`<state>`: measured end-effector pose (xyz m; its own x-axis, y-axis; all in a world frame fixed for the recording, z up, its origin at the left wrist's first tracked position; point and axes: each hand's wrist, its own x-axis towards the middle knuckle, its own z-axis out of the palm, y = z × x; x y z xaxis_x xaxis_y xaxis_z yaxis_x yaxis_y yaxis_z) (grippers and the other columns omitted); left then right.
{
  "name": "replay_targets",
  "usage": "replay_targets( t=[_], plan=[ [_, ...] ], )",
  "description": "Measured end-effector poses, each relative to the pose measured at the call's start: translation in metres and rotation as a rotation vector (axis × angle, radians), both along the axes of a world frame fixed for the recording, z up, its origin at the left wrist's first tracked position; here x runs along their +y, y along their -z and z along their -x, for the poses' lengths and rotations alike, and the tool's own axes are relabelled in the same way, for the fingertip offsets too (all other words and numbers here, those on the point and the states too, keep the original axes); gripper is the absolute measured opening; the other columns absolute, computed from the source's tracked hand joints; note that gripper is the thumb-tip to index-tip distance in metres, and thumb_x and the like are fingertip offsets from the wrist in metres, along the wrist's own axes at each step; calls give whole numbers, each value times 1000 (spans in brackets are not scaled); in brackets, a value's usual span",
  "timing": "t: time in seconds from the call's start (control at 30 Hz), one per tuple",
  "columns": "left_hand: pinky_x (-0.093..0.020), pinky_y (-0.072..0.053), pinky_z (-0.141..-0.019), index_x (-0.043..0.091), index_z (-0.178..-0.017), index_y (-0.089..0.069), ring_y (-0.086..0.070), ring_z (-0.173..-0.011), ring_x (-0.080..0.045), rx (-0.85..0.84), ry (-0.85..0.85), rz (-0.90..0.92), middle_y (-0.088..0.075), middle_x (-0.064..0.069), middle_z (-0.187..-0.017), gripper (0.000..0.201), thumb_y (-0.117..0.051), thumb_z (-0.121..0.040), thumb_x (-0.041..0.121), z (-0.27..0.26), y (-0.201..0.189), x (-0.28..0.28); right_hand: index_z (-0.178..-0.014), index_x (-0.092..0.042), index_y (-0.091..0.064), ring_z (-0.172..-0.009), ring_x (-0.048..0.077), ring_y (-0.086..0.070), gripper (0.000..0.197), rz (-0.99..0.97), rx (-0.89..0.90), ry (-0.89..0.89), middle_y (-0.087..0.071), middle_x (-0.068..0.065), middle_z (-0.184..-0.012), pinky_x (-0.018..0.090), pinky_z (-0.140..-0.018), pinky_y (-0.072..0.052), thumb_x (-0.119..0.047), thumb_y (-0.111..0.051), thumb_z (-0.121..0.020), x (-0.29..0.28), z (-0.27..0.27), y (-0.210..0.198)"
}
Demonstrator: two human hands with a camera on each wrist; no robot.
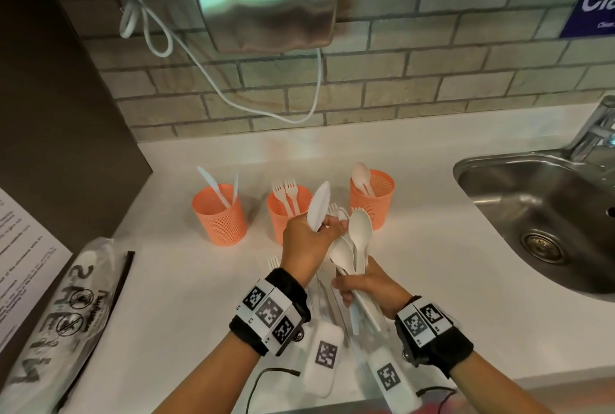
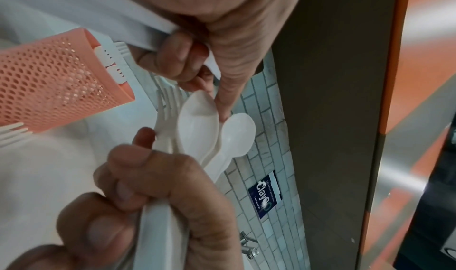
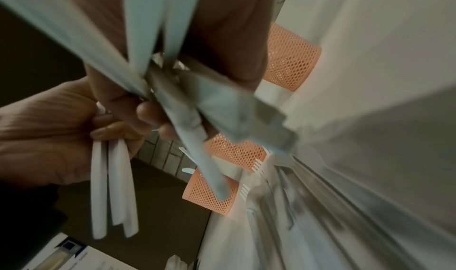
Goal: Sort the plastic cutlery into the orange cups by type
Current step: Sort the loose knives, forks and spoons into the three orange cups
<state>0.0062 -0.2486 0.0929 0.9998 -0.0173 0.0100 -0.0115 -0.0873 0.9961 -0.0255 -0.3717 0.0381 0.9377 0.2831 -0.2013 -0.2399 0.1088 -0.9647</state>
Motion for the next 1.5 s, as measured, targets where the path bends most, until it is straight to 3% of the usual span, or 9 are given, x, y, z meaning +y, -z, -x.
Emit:
replay_targets(
  t=[0.1, 0.3, 0.43, 0.6, 0.83, 1.1, 1.33, 1.4, 1.5],
  plan=[
    [-31, -48, -71, 10, -71, -62, -58, -70, -18, 15, 47, -1, -61, -4, -70, 13, -70, -81, 13, -5, 0, 1, -65, -9, -53, -39, 10, -45, 15, -83, 92, -25, -49, 0, -47, 23, -44, -45, -2, -66, -63, -1, -2, -1],
    [-28, -44, -70, 5, -104, -56, -56, -75, -18, -68, -25, -60, -59, -2, -80, 20, -50, -94, 21, -20, -1, 4, -71, -8, -53, -39, 10, -44, 28, -160, 174, -54, -48, 2, -53, 22, -42, -42, -11, -73, -52, -4, -6, 1],
    [-26, -42, -66, 8, -94, -49, -50, -70, -19, -135, -178, -30, -52, -3, -77, 14, -48, -95, 22, -29, 2, 10, -70, -8, -51, -38, 10, -42, 25, -160, 168, -79, -46, 1, -48, 21, -41, -39, -12, -71, -55, -4, -6, 2],
    [-26, -46, -63, 5, -75, -59, -57, -64, -18, -46, 0, 17, -59, -5, -68, 15, -67, -83, 15, -24, 5, 12, -66, -9, -47, -39, 9, -38, 22, -216, 156, -102, -41, -1, -46, 20, -42, -37, -12, -67, -59, -2, -11, 0],
    [-7, -38, -45, -1, -98, -54, -55, -45, 3, -140, -122, 121, -60, -8, -68, 16, -43, -97, 10, -40, -14, 17, -66, -12, -54, -40, 9, -41, 20, -199, 167, -93, -47, 1, -51, 20, -42, -37, -14, -73, -59, -6, -11, 1],
    [-27, -46, -47, 18, -87, -50, -44, -36, -9, 77, -240, 440, -37, 2, -48, 18, -37, -100, 16, -54, -15, 38, -84, -11, -59, -43, 8, -49, 33, -244, 240, -73, -55, -3, -54, 18, -43, -43, -14, -75, -55, -6, -10, 3],
    [-12, -26, -35, 13, -79, -63, -32, -32, -1, 127, 52, 96, -39, 9, -44, 12, -59, -86, 3, -23, -8, 31, -67, -13, -55, -42, 7, -47, 45, -389, 241, -141, -50, -4, -54, 19, -44, -43, -23, -91, -42, -8, -16, 5],
    [-9, -28, -36, 18, -67, -62, -39, -33, 1, 74, 77, 15, -45, 15, -36, 21, -63, -84, 5, -16, -8, 25, -70, -10, -53, -42, 8, -48, 42, -331, 204, -114, -52, -3, -54, 19, -44, -43, -17, -87, -47, -8, -17, 4],
    [-13, -39, -50, 22, -64, -63, -49, -49, 0, -22, 36, -47, -56, 14, -51, 20, -70, -79, 9, -17, -7, 22, -73, -8, -54, -43, 10, -48, 29, -195, 97, -75, -53, -2, -54, 20, -46, -44, -17, -75, -55, -10, -14, 0]
  ],
)
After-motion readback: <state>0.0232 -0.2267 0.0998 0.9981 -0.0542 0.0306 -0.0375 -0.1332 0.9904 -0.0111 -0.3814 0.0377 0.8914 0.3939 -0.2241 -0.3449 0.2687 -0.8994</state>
